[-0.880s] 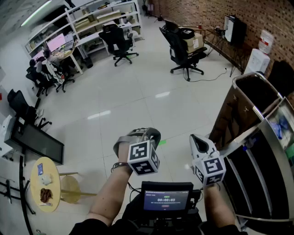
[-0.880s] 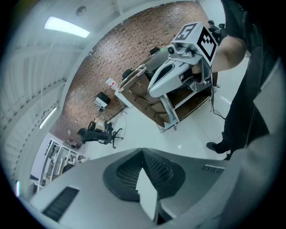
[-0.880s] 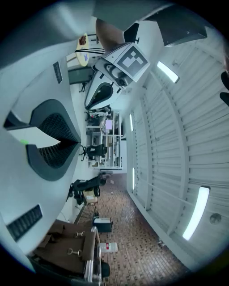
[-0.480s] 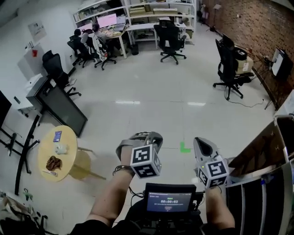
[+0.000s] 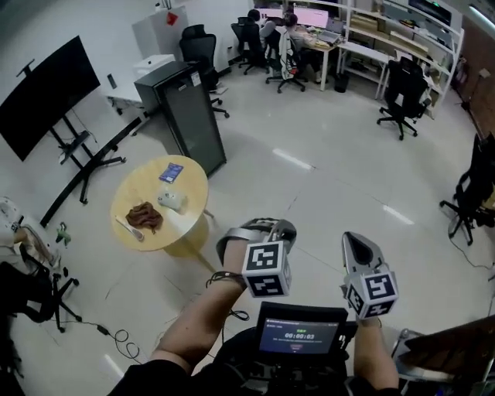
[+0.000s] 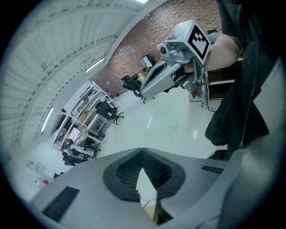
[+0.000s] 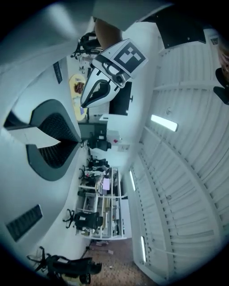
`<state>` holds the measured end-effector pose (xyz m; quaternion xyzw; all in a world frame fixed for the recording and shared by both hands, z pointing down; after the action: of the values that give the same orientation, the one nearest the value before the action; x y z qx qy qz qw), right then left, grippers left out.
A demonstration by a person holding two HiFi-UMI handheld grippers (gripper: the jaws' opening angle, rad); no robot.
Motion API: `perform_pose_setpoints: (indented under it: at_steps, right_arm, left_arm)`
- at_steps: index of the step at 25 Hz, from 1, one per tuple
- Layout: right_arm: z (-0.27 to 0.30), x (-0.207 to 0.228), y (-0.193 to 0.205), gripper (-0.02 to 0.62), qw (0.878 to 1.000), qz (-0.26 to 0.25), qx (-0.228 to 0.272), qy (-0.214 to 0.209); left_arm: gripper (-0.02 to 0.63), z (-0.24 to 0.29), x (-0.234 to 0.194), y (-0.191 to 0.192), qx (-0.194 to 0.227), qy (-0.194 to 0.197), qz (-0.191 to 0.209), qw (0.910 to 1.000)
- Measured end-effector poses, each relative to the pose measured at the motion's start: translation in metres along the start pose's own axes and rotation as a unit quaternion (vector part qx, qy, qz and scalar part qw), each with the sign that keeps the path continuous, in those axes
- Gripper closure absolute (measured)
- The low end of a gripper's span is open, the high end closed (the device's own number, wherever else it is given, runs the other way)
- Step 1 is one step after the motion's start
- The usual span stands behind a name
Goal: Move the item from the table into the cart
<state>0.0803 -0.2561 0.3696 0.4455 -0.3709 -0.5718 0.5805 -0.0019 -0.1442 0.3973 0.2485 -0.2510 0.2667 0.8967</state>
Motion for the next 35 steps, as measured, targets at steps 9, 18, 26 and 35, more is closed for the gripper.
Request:
perform_pose_setpoints:
  at_steps: [9,18,26,35]
  right_arm:
    - [0.226,-0.144,-0.079,0.617,0.984,-0.063,-0.003,-0.169]
    - [0.44,-0.223,-0.149,0.617,0.942,-0.109,0.015,-0.316]
    - [0.561,-0.357,-0.191,0.617,0.895,-0.131,0.007,-0.427]
    - [0.667,-0.573,-0.214,0.617,0.871,-0.161,0.0,-0.464]
  left_arm:
    - [0.62,-0.018,-0.09,0.227,-0.078,-0.03,-0.164,0.9828]
    - [0.62,0.011,-0.185,0.406,-0.186,-0.099,-0.28,0.9365]
    - [0.62,-0.016,-0.211,0.555,-0.227,-0.12,-0.398,0.8806]
    - [0.62,-0.093,-0.201,0.775,-0.247,-0.144,-0.456,0.8429]
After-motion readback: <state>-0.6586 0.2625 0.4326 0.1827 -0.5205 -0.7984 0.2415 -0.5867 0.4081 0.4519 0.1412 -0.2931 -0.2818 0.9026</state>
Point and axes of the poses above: the fingertips, and each gripper's own axes: z forward along the fingers, x to its right, y out of its underside, the point moved 4 cm from there along -z, backward along the fingers, and after that the axes turned 8 degrees about -x, right-handed, at the moved point
